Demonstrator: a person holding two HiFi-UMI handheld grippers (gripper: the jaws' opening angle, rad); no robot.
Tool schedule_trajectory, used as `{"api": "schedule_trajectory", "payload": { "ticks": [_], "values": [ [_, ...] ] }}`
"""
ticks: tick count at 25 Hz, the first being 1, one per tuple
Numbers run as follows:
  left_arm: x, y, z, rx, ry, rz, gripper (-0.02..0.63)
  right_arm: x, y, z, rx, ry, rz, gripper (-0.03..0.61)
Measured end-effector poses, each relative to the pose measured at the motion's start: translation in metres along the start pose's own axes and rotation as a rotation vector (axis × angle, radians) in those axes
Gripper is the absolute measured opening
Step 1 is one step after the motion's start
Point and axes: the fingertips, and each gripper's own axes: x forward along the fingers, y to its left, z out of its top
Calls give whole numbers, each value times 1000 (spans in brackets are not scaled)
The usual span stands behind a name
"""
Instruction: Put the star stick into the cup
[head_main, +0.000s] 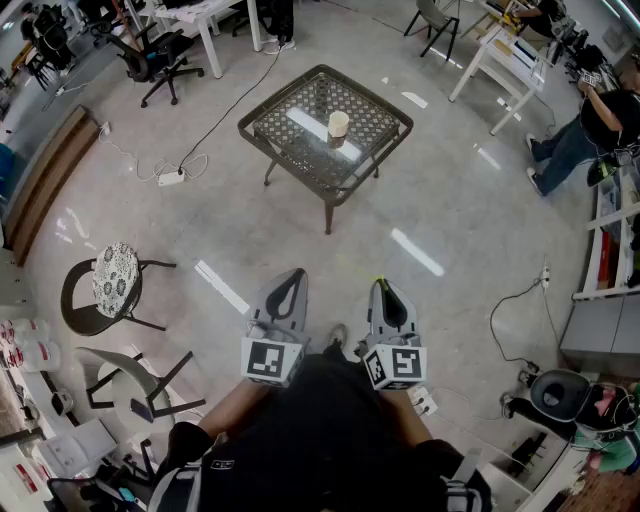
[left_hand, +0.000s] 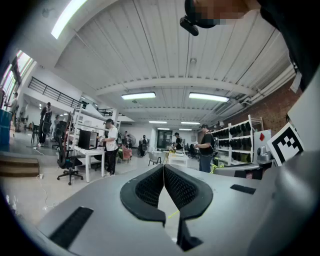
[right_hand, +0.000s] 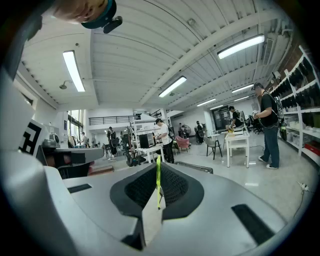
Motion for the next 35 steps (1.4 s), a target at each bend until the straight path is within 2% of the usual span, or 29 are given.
{"api": "schedule_trajectory", "payload": {
  "ticks": [16,24,26,35],
  "values": [
    [7,-18,-2,14,22,8,17,-5,-17,6,46,-14,21,21],
    [26,-47,-7,39,29,1,16,-9,-46,6,44,-16,39,21],
    [35,-55,-3,16,20,13,17,-7,-56,6,45,-17,45,21],
    [59,-81,-9,36,37,65,17,1,-96,6,30,-18,98,21]
  ]
}}
